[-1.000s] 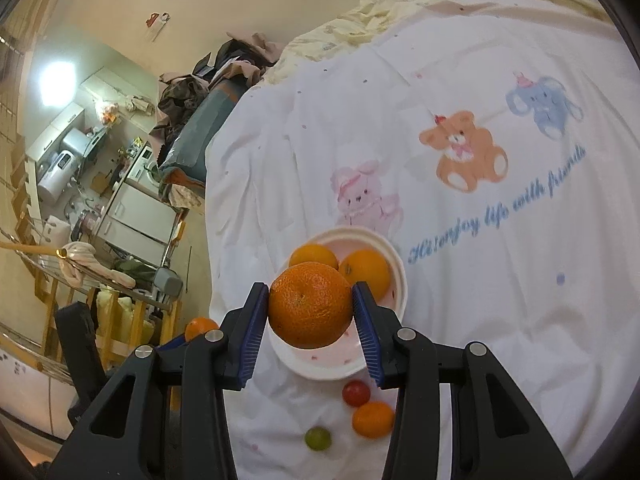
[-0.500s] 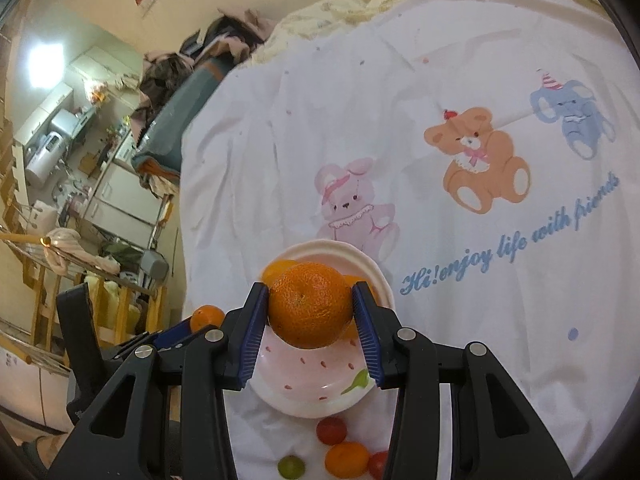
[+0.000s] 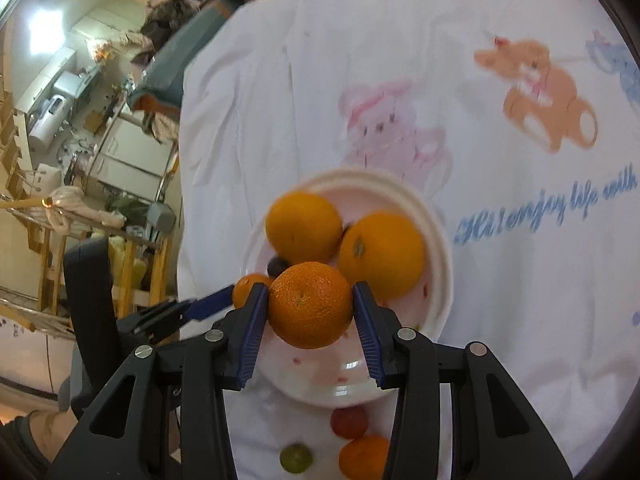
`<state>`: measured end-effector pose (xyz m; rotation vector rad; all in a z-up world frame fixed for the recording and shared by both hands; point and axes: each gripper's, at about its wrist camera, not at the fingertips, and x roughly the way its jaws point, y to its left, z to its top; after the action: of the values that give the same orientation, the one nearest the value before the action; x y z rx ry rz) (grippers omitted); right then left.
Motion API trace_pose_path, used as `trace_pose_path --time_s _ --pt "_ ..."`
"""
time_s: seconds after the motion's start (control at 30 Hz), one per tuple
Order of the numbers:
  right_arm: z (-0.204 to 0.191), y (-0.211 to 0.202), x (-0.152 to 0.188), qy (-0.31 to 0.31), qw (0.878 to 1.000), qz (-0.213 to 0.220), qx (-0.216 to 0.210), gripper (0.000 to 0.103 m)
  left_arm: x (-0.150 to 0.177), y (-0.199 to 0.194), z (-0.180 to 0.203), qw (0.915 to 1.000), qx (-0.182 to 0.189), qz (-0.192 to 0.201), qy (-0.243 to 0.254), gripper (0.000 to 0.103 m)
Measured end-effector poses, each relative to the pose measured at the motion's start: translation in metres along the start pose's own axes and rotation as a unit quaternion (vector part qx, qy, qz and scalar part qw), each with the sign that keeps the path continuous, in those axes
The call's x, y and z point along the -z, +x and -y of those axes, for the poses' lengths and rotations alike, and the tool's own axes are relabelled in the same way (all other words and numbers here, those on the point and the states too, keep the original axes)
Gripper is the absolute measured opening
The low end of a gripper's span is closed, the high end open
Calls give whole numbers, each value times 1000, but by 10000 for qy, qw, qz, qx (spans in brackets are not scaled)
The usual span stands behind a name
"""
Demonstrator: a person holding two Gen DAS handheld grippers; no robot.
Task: Organize fruits
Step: 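Carry both mandarins over the plate and open both tools to release them, then withdraw both tools from the plate toward the remaining fruits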
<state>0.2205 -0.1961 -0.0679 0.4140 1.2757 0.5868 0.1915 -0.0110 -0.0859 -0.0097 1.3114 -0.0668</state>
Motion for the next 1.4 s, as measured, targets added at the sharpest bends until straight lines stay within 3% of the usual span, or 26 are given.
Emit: trace_pose_path --time_s 0.23,0.5,0.6,0.77,0.87,1.07,1.2,1.4 --pt "11 10 2 234 9996 -156 51 46 -2 -2 -6 9997 88 -39 -203 37" --pt "19 8 1 471 9988 -123 -37 47 -4 -2 -3 9999 65 -52 -113 38" --pt "21 4 0 566 9983 -63 -119 48 -3 -9 1 9999 -91 132 34 53" --pt "24 -4 -5 678 9972 114 -298 48 -5 -13 5 9996 -71 229 139 56" --pt "23 -14 -8 685 9958 304 -517 57 -5 -19 6 9991 -42 378 165 70" --pt "18 -32 -14 558 9952 599 -538 71 -6 -29 9 9980 22 600 211 83" --pt "19 -41 -14 585 9948 716 -434 83 -5 -33 8 9976 10 663 201 84" --pt "17 -61 -17 385 9944 975 -86 91 -1 -44 3 9968 46 797 33 84"
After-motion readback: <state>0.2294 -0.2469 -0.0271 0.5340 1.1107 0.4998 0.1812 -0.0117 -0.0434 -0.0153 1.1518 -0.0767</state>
